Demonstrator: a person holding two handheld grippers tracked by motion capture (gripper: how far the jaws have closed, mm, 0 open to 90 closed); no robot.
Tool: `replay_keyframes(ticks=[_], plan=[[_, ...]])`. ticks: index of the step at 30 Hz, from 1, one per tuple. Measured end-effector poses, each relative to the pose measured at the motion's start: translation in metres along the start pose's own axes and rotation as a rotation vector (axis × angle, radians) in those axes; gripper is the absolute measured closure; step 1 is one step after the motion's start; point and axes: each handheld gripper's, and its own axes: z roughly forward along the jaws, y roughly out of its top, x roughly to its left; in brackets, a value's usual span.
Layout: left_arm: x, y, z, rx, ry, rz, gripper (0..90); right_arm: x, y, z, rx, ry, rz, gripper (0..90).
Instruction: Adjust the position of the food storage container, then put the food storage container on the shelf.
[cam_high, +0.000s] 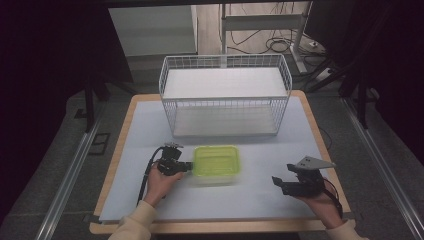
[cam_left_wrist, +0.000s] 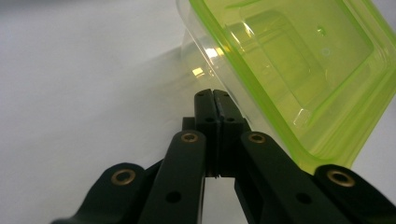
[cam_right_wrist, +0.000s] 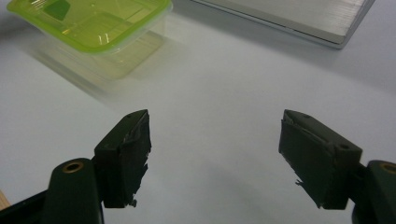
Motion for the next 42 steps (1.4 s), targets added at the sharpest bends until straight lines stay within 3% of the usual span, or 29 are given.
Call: replay_keyframes(ticks=[9,14,20,25,29,32,33,36,39,42], plan=[[-0.013,0.008,0.015,0.009,-0.011,0.026,90.0,0.000,0.000,-0.001,-0.001,-0.001,0.002,25.2],[-0.010,0.007,0.012,0.013,0.004,0.034,90.0,0.000,-0.001,0.000,0.001,-0.002,0.000,25.2],[-0.003,-0.002,-0.009,-0.036,-0.006,0.012,90.0,0.000,0.000,-0.002,-0.026,0.005,0.012,24.3],[-0.012,-0.010,-0.033,-0.094,-0.025,0.042,89.9,0.000,0.000,-0.001,-0.031,0.014,0.012,23.8],[-0.016,-0.017,-0.045,-0.118,-0.047,0.044,87.8,0.000,0.000,-0.001,-0.039,0.024,0.016,23.6],[-0.018,-0.017,-0.049,-0.128,-0.064,0.036,74.4,0.000,0.000,0.000,-0.044,0.033,0.018,23.5],[-0.021,-0.018,-0.053,-0.156,-0.065,0.029,69.6,0.000,0.001,0.001,-0.045,0.048,0.023,23.7],[-0.022,-0.016,-0.056,-0.161,-0.094,0.008,49.6,0.000,0.001,0.001,-0.046,0.060,0.026,23.7],[-0.023,-0.017,-0.057,-0.157,-0.157,-0.026,41.3,-0.001,0.002,0.001,-0.047,0.097,0.064,24.4],[-0.023,-0.018,-0.058,-0.167,-0.184,-0.044,37.1,-0.001,0.004,0.002,-0.053,0.123,0.076,25.2]])
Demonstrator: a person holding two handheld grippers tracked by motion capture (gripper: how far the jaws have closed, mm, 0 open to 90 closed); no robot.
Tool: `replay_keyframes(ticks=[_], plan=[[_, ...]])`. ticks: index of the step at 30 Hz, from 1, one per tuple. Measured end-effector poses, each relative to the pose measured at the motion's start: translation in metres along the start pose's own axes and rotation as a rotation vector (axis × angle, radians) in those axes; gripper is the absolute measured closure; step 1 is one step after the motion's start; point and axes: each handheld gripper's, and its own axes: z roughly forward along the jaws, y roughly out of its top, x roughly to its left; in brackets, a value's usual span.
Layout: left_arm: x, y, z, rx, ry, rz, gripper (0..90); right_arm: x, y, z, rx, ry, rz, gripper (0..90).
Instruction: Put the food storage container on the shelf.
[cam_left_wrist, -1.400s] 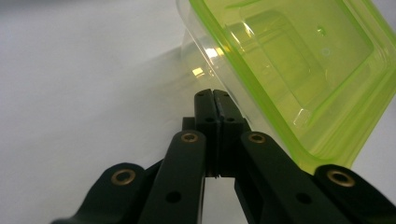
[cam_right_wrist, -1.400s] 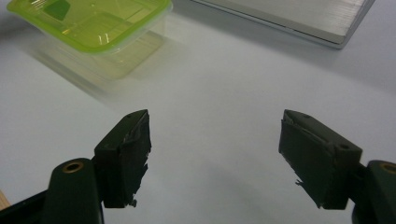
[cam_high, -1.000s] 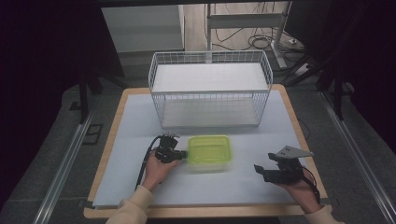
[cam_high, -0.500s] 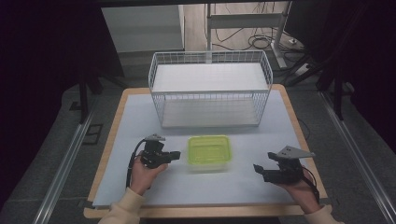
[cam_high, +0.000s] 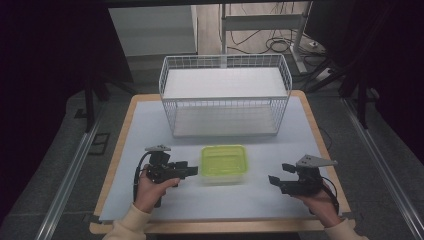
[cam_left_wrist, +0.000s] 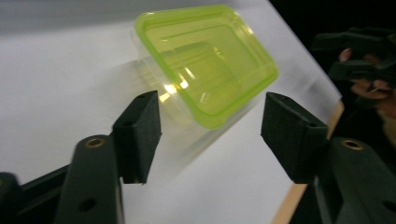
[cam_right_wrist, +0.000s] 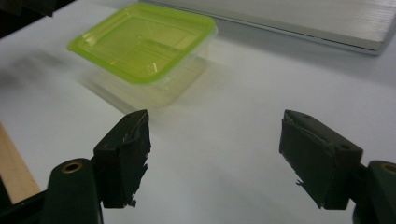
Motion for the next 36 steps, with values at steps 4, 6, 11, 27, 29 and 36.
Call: replay_keyframes(ticks=[4,6,11,27,29,36], plan=[[0.001,0.000,-0.002,-0.003,-0.015,-0.024,33.6,0.001,0.004,0.004,0.000,0.036,0.016,26.7],[0.003,0.000,-0.002,-0.006,-0.022,-0.036,33.2,0.002,0.007,0.008,0.007,0.052,0.025,28.0],[0.009,0.002,0.002,-0.003,-0.021,-0.080,34.3,-0.001,0.020,0.020,0.008,0.115,0.099,32.7],[0.029,0.014,0.028,0.006,-0.030,-0.171,37.9,-0.006,0.048,0.066,0.060,0.143,0.215,35.9],[0.030,0.015,0.031,0.013,-0.033,-0.174,38.2,-0.006,0.049,0.069,0.066,0.142,0.218,36.0],[0.032,0.018,0.047,0.048,-0.007,-0.167,40.0,-0.013,0.049,0.081,0.085,0.147,0.257,39.6]])
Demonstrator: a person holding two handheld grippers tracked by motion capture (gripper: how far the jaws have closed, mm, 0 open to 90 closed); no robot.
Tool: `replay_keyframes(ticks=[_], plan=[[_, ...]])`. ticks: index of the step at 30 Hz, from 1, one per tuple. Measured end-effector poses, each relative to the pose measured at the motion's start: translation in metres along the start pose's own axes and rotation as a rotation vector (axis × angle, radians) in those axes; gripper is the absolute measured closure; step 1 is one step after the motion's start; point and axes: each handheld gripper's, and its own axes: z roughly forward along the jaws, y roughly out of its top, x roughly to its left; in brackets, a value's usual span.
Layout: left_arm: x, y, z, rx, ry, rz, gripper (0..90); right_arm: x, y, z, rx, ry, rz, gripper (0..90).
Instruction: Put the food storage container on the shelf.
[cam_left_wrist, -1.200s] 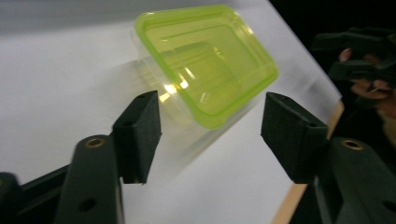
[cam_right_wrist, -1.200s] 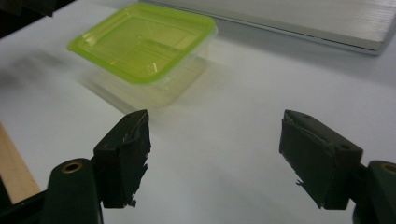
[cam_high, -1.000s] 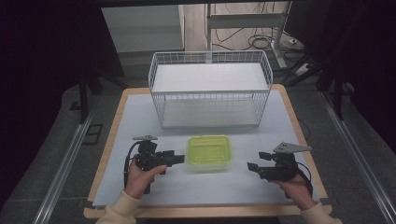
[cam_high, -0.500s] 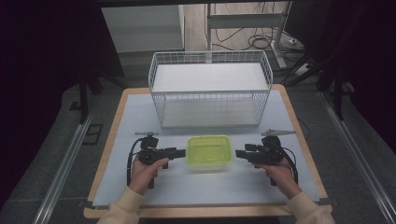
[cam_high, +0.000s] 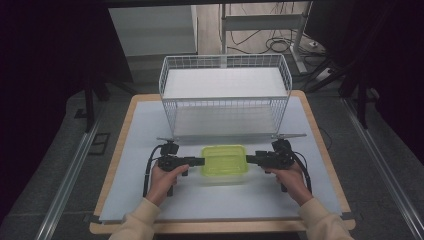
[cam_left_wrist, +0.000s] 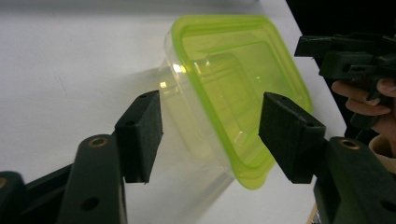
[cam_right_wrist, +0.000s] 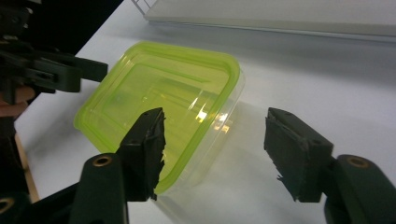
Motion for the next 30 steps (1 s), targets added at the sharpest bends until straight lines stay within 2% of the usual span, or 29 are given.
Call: replay_keyframes(ticks=[4,12,13,15,17,19,20,22,23,25,26,27,30], plan=[[0.001,0.001,0.002,-0.004,-0.015,-0.010,44.5,-0.002,0.000,0.007,0.020,0.011,0.016,42.5],[0.004,0.001,0.007,0.022,-0.024,0.001,55.3,-0.006,-0.001,0.020,0.048,0.045,0.051,51.0],[0.004,0.001,0.008,0.028,-0.033,0.004,59.3,-0.006,-0.002,0.022,0.058,0.052,0.056,54.3],[0.003,0.000,0.009,0.031,-0.036,0.004,61.2,-0.005,-0.002,0.023,0.062,0.053,0.055,56.6],[0.002,-0.001,0.009,0.037,-0.026,0.020,67.7,-0.005,-0.003,0.024,0.079,0.059,0.057,63.4],[0.001,-0.001,0.009,0.036,-0.021,0.018,70.6,-0.006,-0.004,0.025,0.086,0.098,0.089,68.1],[0.001,-0.002,0.008,0.038,-0.024,0.013,71.1,-0.007,-0.004,0.025,0.085,0.102,0.099,69.4],[0.000,-0.002,0.007,0.033,-0.044,0.002,72.8,-0.007,-0.005,0.023,0.088,0.108,0.115,71.1],[-0.002,-0.003,0.006,0.029,-0.067,0.004,75.2,-0.006,-0.005,0.021,0.085,0.107,0.125,73.7],[-0.005,-0.003,0.003,0.013,-0.080,0.012,79.0,-0.005,-0.004,0.018,0.070,0.105,0.129,77.1],[-0.005,-0.003,0.003,0.013,-0.080,0.012,80.5,-0.005,-0.004,0.018,0.070,0.105,0.129,77.1],[-0.010,-0.003,0.000,0.004,-0.048,0.045,81.5,-0.002,-0.004,0.016,0.064,0.103,0.129,79.2],[-0.013,-0.003,-0.002,-0.002,-0.034,0.063,81.7,0.001,-0.004,0.015,0.062,0.094,0.120,79.6]])
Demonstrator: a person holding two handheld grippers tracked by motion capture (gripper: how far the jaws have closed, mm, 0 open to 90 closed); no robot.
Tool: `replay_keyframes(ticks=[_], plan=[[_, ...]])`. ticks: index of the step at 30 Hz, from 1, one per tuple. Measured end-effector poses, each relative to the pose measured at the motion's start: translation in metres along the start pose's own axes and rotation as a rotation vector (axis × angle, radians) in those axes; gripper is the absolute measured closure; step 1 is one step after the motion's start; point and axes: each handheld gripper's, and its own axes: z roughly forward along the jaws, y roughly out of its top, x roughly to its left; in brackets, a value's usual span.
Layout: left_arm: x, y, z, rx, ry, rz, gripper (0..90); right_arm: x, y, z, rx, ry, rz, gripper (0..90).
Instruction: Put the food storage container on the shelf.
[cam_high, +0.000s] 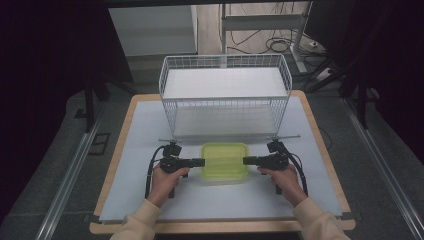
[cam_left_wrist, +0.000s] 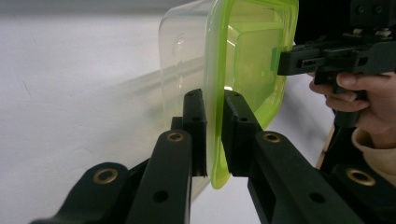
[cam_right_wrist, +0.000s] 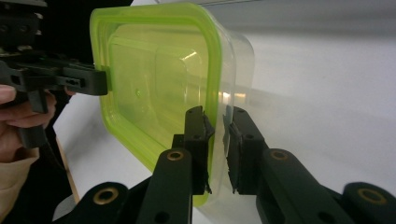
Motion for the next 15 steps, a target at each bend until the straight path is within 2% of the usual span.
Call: replay_keyframes(ticks=[6,7,15], plan=[[-0.002,0.000,-0.005,-0.013,-0.021,0.001,81.6,0.006,0.002,-0.007,-0.030,0.014,-0.004,79.9],[-0.003,0.000,-0.007,-0.023,-0.033,0.000,81.5,0.010,0.004,-0.011,-0.045,0.016,-0.015,79.9],[-0.012,0.003,-0.016,-0.055,-0.039,0.027,81.5,0.022,0.007,-0.021,-0.084,0.018,-0.060,79.9]])
